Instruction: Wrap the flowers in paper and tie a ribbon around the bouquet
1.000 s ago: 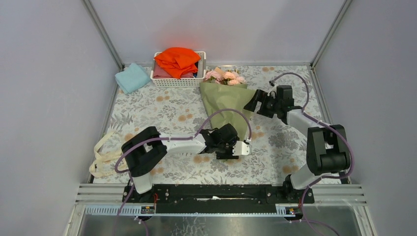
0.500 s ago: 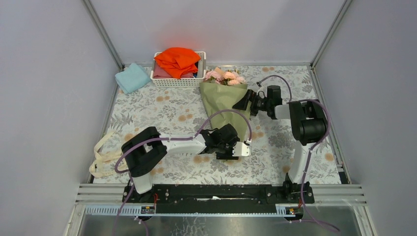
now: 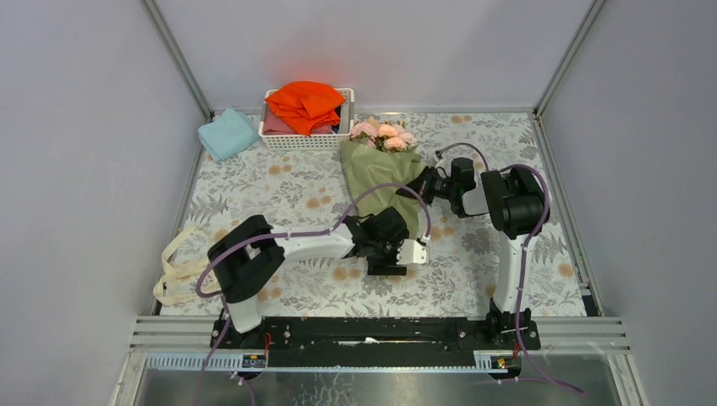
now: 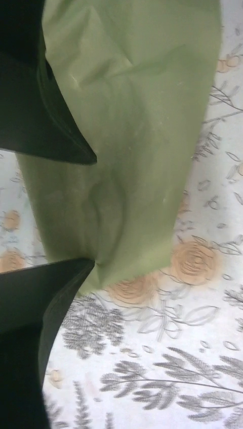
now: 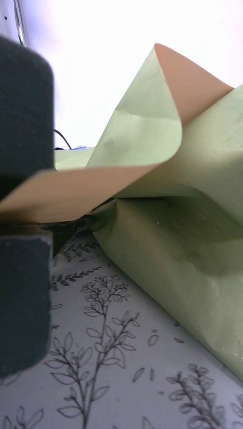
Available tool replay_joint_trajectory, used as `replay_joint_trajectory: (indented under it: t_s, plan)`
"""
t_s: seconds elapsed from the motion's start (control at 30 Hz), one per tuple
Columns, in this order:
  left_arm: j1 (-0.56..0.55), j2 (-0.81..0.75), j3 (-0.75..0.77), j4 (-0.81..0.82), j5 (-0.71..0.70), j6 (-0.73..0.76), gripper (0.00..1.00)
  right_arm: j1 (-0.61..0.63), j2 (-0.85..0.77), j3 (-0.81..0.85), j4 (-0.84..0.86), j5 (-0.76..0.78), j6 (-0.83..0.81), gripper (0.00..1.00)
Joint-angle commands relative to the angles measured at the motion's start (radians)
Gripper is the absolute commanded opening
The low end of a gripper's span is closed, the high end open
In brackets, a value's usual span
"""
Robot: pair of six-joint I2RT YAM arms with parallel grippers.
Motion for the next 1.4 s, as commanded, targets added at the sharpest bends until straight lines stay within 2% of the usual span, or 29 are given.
replay_joint_trajectory:
  t_s: [0.0,0.07,0.1,0.2,0.27,0.4,0.5,0.57,0.63,0.8,0.87,0.9,0.93,0.97,1.03,1.07,1.17,1.27,1.33,1.37]
  plan:
    - [0.102,-0.065,0.168,-0.331,0.105,-0.041,0.81,0.015,-0.111,-0.029,-0.032,0.031,-0.039,0.00]
    - [0.194,-0.100,0.269,-0.451,0.119,-0.065,0.90,0.015,-0.153,-0.040,-0.109,0.084,-0.099,0.00]
    - [0.249,-0.115,0.305,-0.503,0.116,-0.075,0.98,0.015,-0.171,-0.045,-0.141,0.104,-0.125,0.00]
    - [0.469,-0.158,0.364,-0.643,0.075,-0.108,0.99,0.017,-0.211,-0.050,-0.244,0.143,-0.187,0.00]
    - [0.637,-0.193,0.324,-0.673,0.025,-0.112,0.99,0.019,-0.230,-0.044,-0.309,0.164,-0.228,0.00]
    - [1.049,-0.240,0.181,-0.649,-0.068,-0.083,0.98,0.031,-0.255,-0.027,-0.405,0.197,-0.286,0.00]
    - [1.301,-0.198,0.083,-0.558,-0.137,-0.061,0.94,0.043,-0.267,-0.007,-0.463,0.223,-0.324,0.00]
    - [1.421,-0.146,0.052,-0.505,-0.152,-0.065,0.91,0.054,-0.274,0.009,-0.510,0.243,-0.348,0.00]
    - [1.497,-0.101,0.032,-0.464,-0.146,-0.069,0.90,0.063,-0.280,0.027,-0.550,0.260,-0.373,0.00]
    - [1.527,-0.059,-0.025,-0.381,-0.131,-0.069,0.89,0.067,-0.299,0.031,-0.586,0.275,-0.391,0.00]
    - [1.532,-0.044,-0.036,-0.366,-0.125,-0.080,0.84,0.067,-0.315,0.024,-0.592,0.286,-0.397,0.00]
    - [1.536,-0.039,-0.042,-0.362,-0.119,-0.082,0.77,0.067,-0.323,0.019,-0.593,0.291,-0.398,0.00]
    - [1.539,-0.036,-0.048,-0.359,-0.113,-0.083,0.68,0.067,-0.332,0.015,-0.595,0.294,-0.398,0.00]
    - [1.540,-0.032,-0.054,-0.358,-0.103,-0.083,0.55,0.067,-0.337,0.013,-0.597,0.296,-0.400,0.00]
    - [1.541,-0.024,-0.059,-0.367,-0.084,-0.080,0.16,0.067,-0.346,0.014,-0.611,0.298,-0.407,0.00]
    - [1.541,-0.021,-0.058,-0.369,-0.070,-0.084,0.01,0.066,-0.349,0.015,-0.617,0.299,-0.410,0.00]
    - [1.498,-0.079,-0.023,-0.409,0.010,-0.096,0.00,0.066,-0.359,0.013,-0.623,0.307,-0.410,0.00]
    - [1.356,-0.267,0.064,-0.560,0.232,-0.035,0.00,0.066,-0.364,0.023,-0.651,0.325,-0.421,0.00]
    - [1.256,-0.375,0.204,-0.710,0.404,-0.001,0.00,0.065,-0.367,0.031,-0.672,0.346,-0.423,0.00]
    - [1.212,-0.413,0.330,-0.798,0.481,0.001,0.00,0.065,-0.368,0.034,-0.680,0.350,-0.424,0.00]
